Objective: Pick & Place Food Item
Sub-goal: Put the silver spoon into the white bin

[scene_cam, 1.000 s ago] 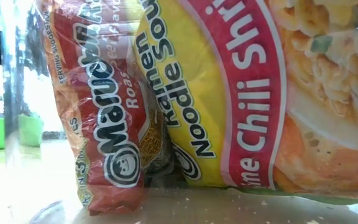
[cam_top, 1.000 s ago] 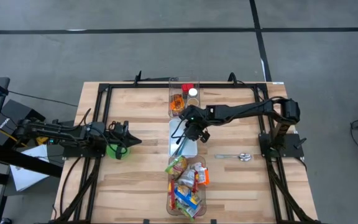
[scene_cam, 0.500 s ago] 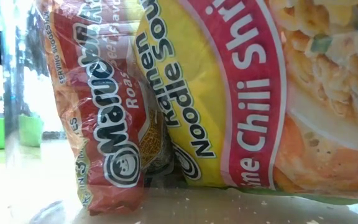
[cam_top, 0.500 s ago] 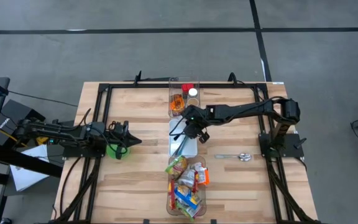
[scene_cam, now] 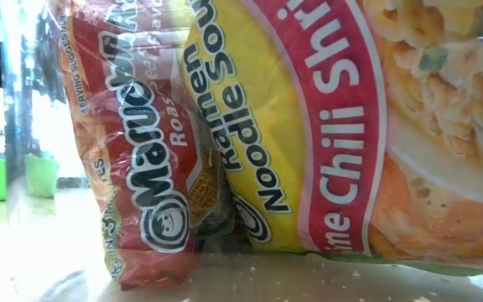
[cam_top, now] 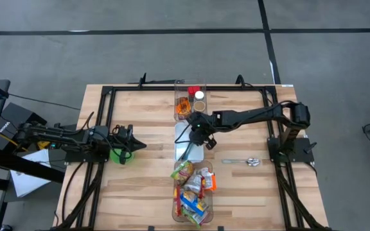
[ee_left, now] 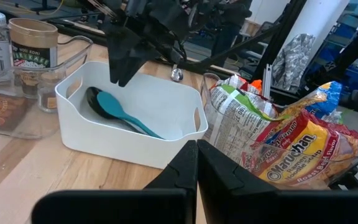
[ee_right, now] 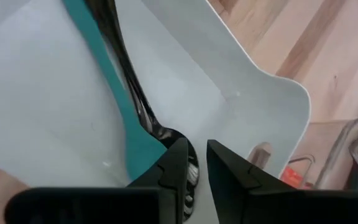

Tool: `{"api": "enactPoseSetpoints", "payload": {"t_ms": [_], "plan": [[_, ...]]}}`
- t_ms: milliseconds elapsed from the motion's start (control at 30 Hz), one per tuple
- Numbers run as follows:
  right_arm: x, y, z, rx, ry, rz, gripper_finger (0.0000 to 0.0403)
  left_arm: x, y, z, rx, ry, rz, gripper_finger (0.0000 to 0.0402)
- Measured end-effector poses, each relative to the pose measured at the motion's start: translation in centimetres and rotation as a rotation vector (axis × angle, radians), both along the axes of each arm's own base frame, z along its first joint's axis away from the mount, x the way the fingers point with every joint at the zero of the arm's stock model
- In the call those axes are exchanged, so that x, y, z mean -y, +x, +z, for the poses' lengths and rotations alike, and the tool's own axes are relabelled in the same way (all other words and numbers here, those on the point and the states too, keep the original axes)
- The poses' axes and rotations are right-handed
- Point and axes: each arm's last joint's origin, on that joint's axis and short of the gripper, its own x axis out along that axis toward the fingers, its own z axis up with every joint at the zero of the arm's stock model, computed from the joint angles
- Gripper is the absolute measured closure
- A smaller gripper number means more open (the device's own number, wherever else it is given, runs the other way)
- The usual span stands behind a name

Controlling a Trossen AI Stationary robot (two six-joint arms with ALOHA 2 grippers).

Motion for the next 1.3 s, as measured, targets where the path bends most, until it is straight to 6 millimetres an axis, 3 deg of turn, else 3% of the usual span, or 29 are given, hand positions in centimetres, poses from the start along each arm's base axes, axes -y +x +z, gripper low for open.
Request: {"api": "enactPoseSetpoints", "payload": {"t_ms": [367, 600, 767, 967, 1300], "plan": [[-0.2, -1.2, 3.9, 0.124, 0.036, -0.106, 0.0348, 0.0, 0.0, 0.0, 0.0, 0.0, 0.0, 0.0402], [0.9, -3.9, 7.0, 0.203, 0.201, -0.57, 0.0348, 0.0, 0.0, 0.0, 0.0, 0.0, 0.0, 0.0402], [1.2, -7.1, 8.3, 0.142, 0.354, -0.899, 0.0348, 0.0, 0.0, 0.0, 0.0, 0.0, -0.001, 0.0402], [0.5, -10.3, 7.8, 0.001, 0.458, -1.244, 0.0348, 0.0, 0.0, 0.0, 0.0, 0.0, -0.001, 0.0402], [-4.0, -12.2, 2.7, -0.201, 0.693, -1.624, 0.0348, 0.0, 0.0, 0.0, 0.0, 0.0, -0.001, 0.0402]]}}
